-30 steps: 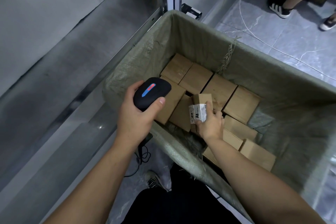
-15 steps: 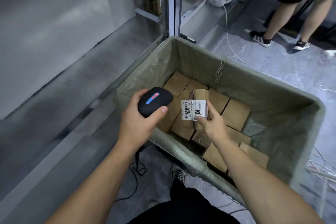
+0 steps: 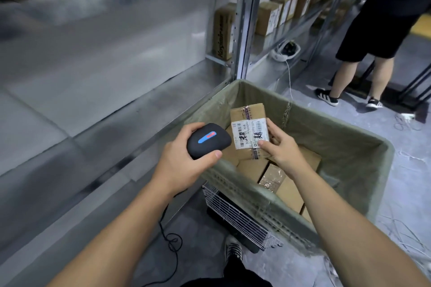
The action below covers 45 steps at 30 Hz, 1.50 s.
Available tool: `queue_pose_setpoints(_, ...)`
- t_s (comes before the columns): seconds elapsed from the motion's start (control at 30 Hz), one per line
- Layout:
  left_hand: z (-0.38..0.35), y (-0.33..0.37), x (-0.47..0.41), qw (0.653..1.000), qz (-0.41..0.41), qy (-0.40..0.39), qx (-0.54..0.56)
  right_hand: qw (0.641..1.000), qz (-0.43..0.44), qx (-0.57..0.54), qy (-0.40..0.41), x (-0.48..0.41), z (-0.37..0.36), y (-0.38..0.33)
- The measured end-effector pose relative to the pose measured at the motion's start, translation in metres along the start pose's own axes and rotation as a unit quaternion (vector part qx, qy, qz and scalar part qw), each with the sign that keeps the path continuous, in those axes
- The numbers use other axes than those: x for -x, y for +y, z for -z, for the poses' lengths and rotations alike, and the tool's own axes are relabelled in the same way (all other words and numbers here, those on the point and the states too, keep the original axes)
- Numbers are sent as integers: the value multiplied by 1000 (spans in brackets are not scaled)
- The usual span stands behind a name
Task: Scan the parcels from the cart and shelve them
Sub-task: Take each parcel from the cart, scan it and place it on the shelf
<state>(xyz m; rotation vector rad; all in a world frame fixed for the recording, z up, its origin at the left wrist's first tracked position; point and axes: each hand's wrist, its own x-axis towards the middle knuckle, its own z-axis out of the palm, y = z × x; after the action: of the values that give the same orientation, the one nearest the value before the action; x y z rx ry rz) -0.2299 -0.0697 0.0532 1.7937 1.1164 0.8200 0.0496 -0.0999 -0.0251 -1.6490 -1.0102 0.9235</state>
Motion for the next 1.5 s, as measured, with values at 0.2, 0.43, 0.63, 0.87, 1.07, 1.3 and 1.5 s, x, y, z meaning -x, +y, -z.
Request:
queue_pose_setpoints(0.2,27,1,32,997,-32,-14,-67,995,48,71,-46,11,-6,-39)
queue_pose_setpoints(0.43,49,9,58,989,-35,-19,-143,972,83,189,-109,13,-19,-77)
queue_pose_setpoints(0.63,60,12,78,983,-5,5,-186,959,106,212,-156,-3,-31,-90)
queue_pose_setpoints(0.87,55,27,102,981,27,67,-180,938,133,236,-216,-6,-39,-107)
queue_pose_setpoints(1.07,47,36,131,974,52,147,-166,922,168,230,-264,-3,-63,-109)
queue_pose_setpoints(1.3,48,37,174,958,92,204,-177,880,190,258,-349,10,-118,-106)
queue_pose_setpoints(1.5,63,26,213,942,138,253,-174,847,203,249,-422,27,-171,-110)
